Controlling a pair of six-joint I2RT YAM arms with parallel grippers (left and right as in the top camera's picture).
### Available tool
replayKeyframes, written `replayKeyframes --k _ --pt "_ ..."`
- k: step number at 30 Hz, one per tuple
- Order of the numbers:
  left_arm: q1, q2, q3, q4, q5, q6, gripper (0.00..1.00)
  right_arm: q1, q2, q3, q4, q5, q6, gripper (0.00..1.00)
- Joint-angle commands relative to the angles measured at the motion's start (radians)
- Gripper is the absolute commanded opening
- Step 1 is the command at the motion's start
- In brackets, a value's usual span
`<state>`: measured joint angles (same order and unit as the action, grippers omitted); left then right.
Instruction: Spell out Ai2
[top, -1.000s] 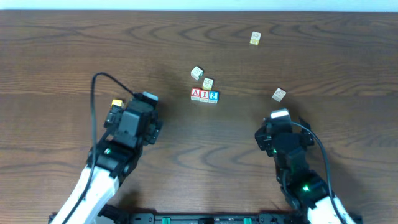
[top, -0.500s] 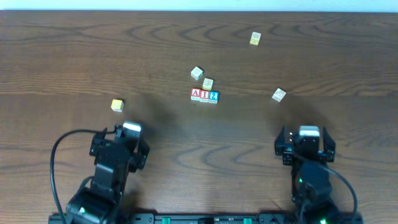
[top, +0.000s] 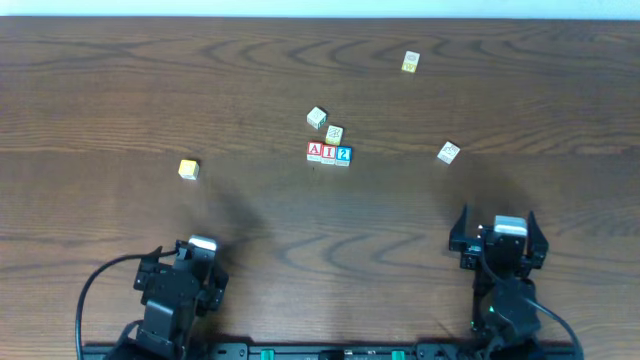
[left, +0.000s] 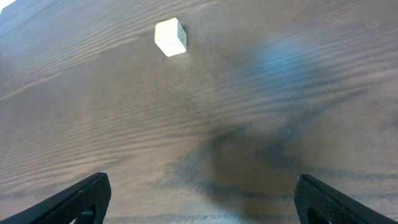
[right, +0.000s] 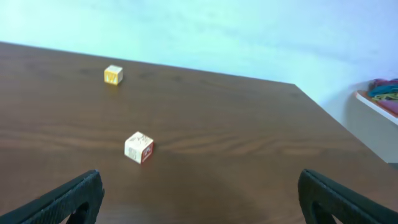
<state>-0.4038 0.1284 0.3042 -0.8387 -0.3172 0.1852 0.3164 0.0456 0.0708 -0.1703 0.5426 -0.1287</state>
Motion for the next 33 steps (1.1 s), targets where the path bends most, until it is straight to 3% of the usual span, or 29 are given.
replayKeyframes --k 1,5,16,33 --pt "-0.002 -0.049 -0.051 -0.003 0.000 0.010 0.95 -0.018 -0.026 -0.012 -0.006 0.006 -0.007 0.99" --pt "0.015 -0.094 -0.127 0.032 0.000 0.010 0.95 -0.030 -0.026 -0.012 -0.006 0.006 -0.007 0.99" --pt "0.102 -0.105 -0.130 0.047 0.005 0.010 0.95 -0.040 -0.026 -0.012 -0.006 0.006 -0.007 0.99" --pt "0.102 -0.102 -0.130 0.042 0.003 0.010 0.95 -0.040 0.002 -0.012 -0.006 0.006 -0.007 0.99"
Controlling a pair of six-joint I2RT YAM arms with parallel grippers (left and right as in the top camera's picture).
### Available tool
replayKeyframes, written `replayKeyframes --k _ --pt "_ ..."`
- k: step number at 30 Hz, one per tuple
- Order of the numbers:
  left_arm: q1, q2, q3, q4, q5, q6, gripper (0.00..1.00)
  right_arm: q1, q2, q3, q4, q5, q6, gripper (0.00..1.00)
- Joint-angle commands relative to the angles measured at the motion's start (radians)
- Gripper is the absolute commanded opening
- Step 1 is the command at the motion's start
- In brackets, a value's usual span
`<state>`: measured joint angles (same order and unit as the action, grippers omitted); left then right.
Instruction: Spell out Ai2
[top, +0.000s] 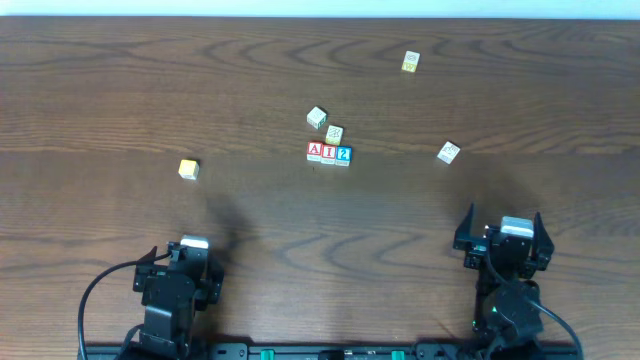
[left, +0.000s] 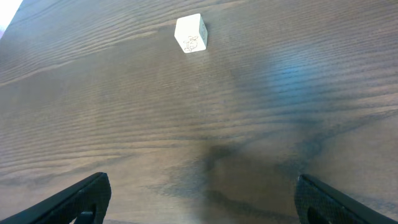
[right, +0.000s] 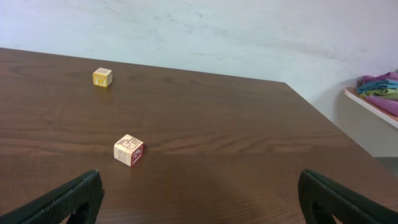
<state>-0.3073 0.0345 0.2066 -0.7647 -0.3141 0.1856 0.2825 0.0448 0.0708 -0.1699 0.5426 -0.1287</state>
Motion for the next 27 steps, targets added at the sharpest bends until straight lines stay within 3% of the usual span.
replayKeyframes --k 1,5,11,18,23,27 --pt "0.006 -0.008 -0.032 -0.037 0.000 0.009 0.95 -0.006 0.003 -0.012 -0.007 0.006 -0.007 0.99" --pt "0.006 0.003 -0.032 0.014 0.000 0.009 0.95 -0.006 0.008 -0.012 0.005 0.005 -0.007 0.99" --pt "0.006 0.003 -0.048 0.340 0.000 0.009 0.95 -0.006 0.008 -0.015 0.227 0.006 -0.007 0.99" --pt "0.006 0.003 -0.202 0.809 0.000 0.009 0.95 -0.006 0.008 -0.066 0.393 0.007 -0.007 0.99" --pt "0.006 0.003 -0.202 0.807 0.000 0.009 0.95 -0.005 0.009 -0.066 0.343 0.007 -0.007 0.99" --pt "0.006 0.003 -0.202 0.716 0.000 0.009 0.95 -0.005 0.008 -0.066 0.216 0.007 -0.007 0.99"
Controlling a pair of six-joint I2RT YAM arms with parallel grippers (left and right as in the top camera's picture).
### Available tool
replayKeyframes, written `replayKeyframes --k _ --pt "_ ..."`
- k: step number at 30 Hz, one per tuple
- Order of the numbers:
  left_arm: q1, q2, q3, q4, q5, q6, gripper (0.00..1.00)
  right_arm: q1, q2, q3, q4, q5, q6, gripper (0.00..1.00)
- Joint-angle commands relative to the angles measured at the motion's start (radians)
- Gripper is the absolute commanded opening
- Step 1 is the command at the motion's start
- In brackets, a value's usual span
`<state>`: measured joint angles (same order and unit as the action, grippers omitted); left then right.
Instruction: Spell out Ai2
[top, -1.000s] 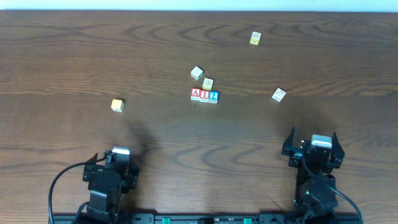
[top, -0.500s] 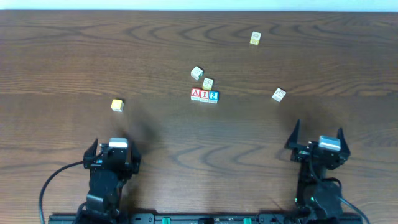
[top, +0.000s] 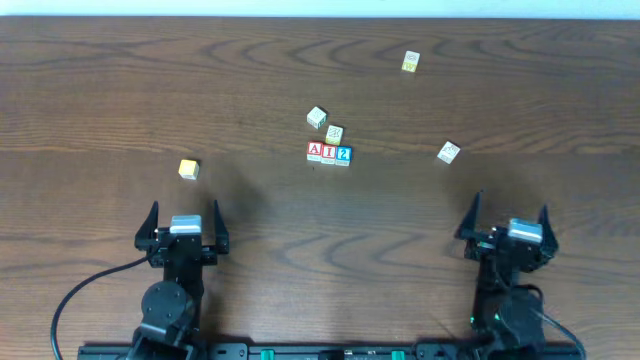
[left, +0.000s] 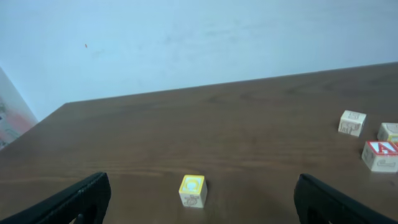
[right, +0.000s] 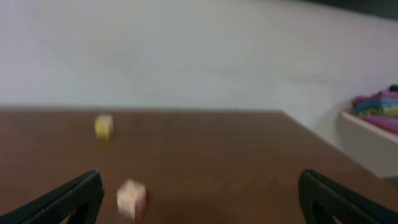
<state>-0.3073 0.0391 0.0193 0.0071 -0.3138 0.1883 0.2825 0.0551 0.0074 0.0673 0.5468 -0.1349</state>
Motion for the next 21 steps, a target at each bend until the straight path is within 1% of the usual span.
replayKeyframes --k 1,3,4,10,17,19,21 --pt "0.006 -0.001 -0.015 -0.055 0.000 0.006 0.95 -0.005 -0.002 -0.003 -0.031 0.003 -0.001 0.99" --pt "0.006 -0.001 -0.015 -0.055 0.000 0.006 0.95 -0.005 -0.002 -0.003 -0.064 0.003 -0.001 0.99" --pt "0.006 -0.001 -0.015 -0.055 0.000 0.006 0.95 -0.005 -0.002 -0.003 -0.108 0.003 -0.002 0.99" --pt "0.006 -0.001 -0.014 -0.055 0.000 0.006 0.95 -0.005 0.065 -0.002 -0.109 0.003 -0.001 0.99" --pt "0.014 -0.002 -0.014 -0.055 0.000 0.006 0.95 -0.011 0.074 -0.002 -0.108 0.002 -0.001 0.99" --pt "0.044 -0.002 -0.014 -0.055 0.000 0.006 0.95 -0.047 0.074 -0.002 -0.108 0.002 -0.001 0.99" --pt "0.087 -0.002 -0.014 -0.055 0.000 0.006 0.95 -0.120 0.074 -0.002 -0.108 0.002 -0.001 0.99"
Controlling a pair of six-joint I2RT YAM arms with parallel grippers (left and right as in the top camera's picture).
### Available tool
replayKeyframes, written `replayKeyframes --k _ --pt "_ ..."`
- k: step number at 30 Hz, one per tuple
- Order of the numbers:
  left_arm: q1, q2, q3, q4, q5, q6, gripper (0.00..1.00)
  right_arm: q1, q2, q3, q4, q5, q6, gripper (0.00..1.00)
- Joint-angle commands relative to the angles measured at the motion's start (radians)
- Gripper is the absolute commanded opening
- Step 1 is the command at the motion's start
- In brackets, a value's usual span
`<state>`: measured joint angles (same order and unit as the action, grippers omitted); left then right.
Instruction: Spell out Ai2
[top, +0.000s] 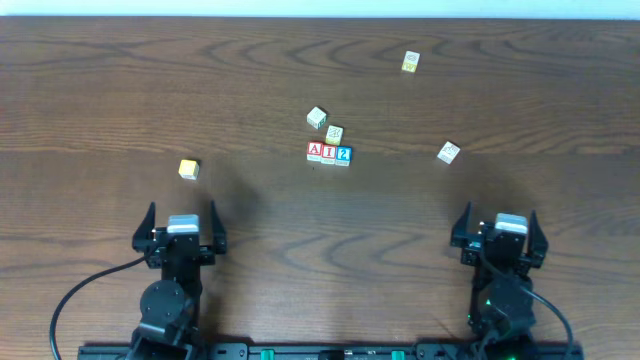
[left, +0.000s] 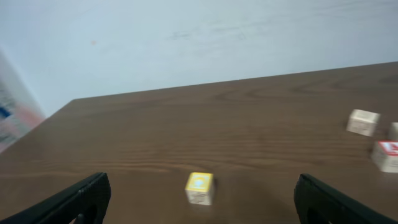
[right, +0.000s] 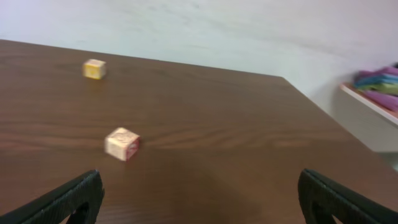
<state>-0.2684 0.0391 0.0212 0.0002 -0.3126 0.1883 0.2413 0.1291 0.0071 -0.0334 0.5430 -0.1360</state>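
Three blocks sit touching in a row at the table's middle: a red A block (top: 315, 151), a red I block (top: 329, 153) and a blue 2 block (top: 343, 154). The A block (left: 387, 155) also shows at the right edge of the left wrist view. My left gripper (top: 179, 228) stands open near the front left, nothing between its fingers. My right gripper (top: 499, 232) stands open near the front right, also empty. Both are far from the row.
Loose blocks lie around: a yellow one (top: 188, 169) at the left, two pale ones (top: 317, 118) (top: 335, 133) just behind the row, one (top: 448, 152) at the right and one (top: 411, 62) far back. A shelf with cloths (right: 378, 84) stands beyond the table's right edge.
The right gripper has shifted slightly and its wrist view is sharp again, looking across the table. The left wrist view has turned a little. The blocks have not moved.
The row A, I, 2 stood at the table's middle in every frame. At first both arms were folded low near the front edge, wrist cameras looking down at the table. Later both drew further back, and the grippers now stand upright and open, looking level across the table.
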Motion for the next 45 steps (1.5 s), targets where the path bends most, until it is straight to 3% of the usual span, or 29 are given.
replayKeyframes --k 1,5,23,25,29,45 --pt "0.068 -0.002 -0.016 -0.048 -0.002 0.007 0.95 -0.113 -0.002 -0.002 -0.008 0.006 0.000 0.99" --pt "0.105 -0.002 -0.016 -0.048 -0.002 0.006 0.95 -0.225 -0.078 -0.002 -0.008 0.006 0.000 0.99" --pt "0.105 -0.002 -0.016 -0.048 -0.002 0.006 0.95 -0.221 -0.124 -0.002 -0.003 0.005 0.000 0.99" --pt "0.105 -0.002 -0.016 -0.048 -0.002 0.006 0.95 -0.221 -0.124 -0.002 -0.004 -0.049 0.000 0.99" --pt "0.105 -0.002 -0.016 -0.048 -0.002 0.006 0.95 -0.221 -0.124 -0.002 -0.021 -0.464 0.000 0.99" --pt "0.105 -0.002 -0.016 -0.048 -0.002 0.006 0.95 -0.221 -0.124 -0.002 -0.034 -0.472 0.000 0.99"
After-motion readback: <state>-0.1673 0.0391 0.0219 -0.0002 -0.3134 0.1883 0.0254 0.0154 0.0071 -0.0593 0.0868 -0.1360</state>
